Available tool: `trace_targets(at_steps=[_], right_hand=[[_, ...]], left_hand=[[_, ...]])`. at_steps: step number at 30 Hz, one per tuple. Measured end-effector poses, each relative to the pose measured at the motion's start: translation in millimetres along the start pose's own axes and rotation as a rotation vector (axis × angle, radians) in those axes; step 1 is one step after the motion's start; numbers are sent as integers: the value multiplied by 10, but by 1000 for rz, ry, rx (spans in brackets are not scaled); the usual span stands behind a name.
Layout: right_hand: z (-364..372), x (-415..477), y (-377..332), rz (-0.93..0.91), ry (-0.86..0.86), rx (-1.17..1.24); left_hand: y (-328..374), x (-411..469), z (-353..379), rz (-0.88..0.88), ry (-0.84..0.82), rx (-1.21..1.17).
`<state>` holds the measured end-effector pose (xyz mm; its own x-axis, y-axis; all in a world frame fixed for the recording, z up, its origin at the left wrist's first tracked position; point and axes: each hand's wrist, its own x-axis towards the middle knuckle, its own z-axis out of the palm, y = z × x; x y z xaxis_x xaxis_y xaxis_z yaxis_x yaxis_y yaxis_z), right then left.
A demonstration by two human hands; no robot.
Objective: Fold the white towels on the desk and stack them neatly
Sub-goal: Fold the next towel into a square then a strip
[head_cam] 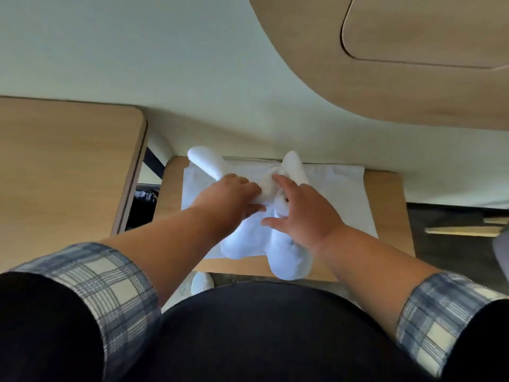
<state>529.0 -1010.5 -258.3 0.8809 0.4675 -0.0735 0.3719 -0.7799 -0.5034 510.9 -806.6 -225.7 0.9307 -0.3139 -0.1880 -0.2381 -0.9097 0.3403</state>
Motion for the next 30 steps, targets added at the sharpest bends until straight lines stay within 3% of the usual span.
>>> trace_targets(at_steps=[7,18,24,30], right_hand=[[-540,243,-688,-353,130,-5],[-902,333,-2266,-600,263,29],[-627,171,-3285,-666,410,14],[-79,-38,-4469,-639,525,14]], left_hand=[[178,-488,-766,-58,207,31],[-103,-1711,-1810,-73,623,143],[-507,-2633,-2153,-45,698,239],[-1218,-3681,-2452,-11,653,321]])
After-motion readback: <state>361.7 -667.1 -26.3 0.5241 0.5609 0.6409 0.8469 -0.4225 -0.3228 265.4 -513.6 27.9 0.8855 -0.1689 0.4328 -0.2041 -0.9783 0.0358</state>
